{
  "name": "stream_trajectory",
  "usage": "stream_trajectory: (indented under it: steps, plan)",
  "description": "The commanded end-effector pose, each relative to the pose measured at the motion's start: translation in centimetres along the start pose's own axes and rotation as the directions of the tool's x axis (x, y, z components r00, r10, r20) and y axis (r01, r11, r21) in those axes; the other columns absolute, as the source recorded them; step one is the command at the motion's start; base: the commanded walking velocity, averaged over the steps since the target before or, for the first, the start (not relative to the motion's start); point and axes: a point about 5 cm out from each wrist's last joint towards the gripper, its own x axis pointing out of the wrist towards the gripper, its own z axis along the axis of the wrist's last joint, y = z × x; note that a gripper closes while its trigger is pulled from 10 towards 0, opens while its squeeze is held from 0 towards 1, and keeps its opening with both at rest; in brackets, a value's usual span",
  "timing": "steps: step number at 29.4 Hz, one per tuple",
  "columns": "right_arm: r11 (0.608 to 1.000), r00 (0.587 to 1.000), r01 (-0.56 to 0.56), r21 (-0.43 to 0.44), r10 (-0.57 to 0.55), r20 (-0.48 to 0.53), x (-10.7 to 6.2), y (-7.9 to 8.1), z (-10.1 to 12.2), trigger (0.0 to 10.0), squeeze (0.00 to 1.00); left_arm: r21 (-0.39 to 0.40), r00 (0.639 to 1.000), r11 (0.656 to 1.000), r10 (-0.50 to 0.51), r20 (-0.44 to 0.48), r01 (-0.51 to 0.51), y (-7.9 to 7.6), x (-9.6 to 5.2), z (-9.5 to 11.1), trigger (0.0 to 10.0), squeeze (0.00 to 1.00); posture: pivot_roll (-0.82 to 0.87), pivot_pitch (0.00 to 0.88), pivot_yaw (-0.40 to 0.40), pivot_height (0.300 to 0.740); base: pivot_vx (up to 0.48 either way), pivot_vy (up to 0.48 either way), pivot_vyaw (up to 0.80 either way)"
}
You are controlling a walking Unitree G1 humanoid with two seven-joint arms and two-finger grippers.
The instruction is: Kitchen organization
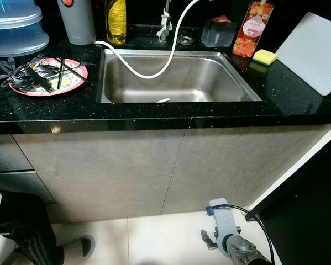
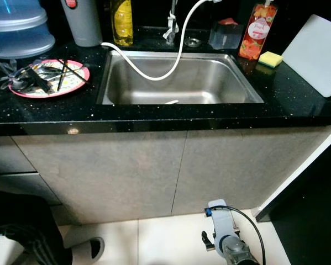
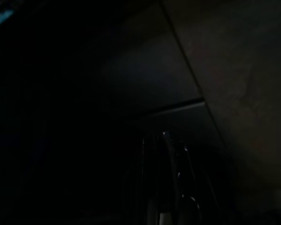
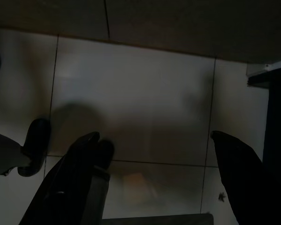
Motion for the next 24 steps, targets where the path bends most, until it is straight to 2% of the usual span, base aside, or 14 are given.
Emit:
stream_trajectory:
  steps: [1, 9, 20, 24]
  plan:
    - [1.000, 1.000, 0.011, 0.014, -0.011, -0.009, -0.1, -0.3, -0.4, 10.0, 0.00, 0.041, 1.000, 0.999, 0.007, 0.000, -0.007, 0.8, 0.1, -0.2, 10.0, 0.00, 0.25, 0.000, -0.023, 0.740, 0.000, 0.000, 0.00]
    - [1.000, 1.000, 0.024, 0.020, -0.024, -0.006, -0.1, -0.7, -0.3, 10.0, 0.00, 0.063, 0.997, 0.997, 0.039, -0.065, -0.035, 1.7, 0.5, -2.0, 10.0, 0.00, 0.24, 0.000, -0.024, 0.740, 0.000, 0.000, 0.00]
    - [0.999, 1.000, 0.022, 0.023, -0.022, -0.002, -0.1, -0.5, -0.1, 10.0, 0.00, 0.035, 0.993, 0.999, 0.030, -0.110, -0.026, 1.9, 1.0, -2.7, 10.0, 0.00, 0.24, 0.000, -0.023, 0.740, 0.000, 0.000, 0.00]
    - [1.000, 1.000, 0.017, 0.023, -0.017, -0.002, -0.1, -0.4, -0.2, 10.0, 0.00, 0.054, 0.991, 0.996, 0.080, -0.109, -0.074, 2.2, 1.3, -2.7, 10.0, 0.00, 0.24, 0.000, -0.023, 0.740, 0.000, 0.000, 0.00]
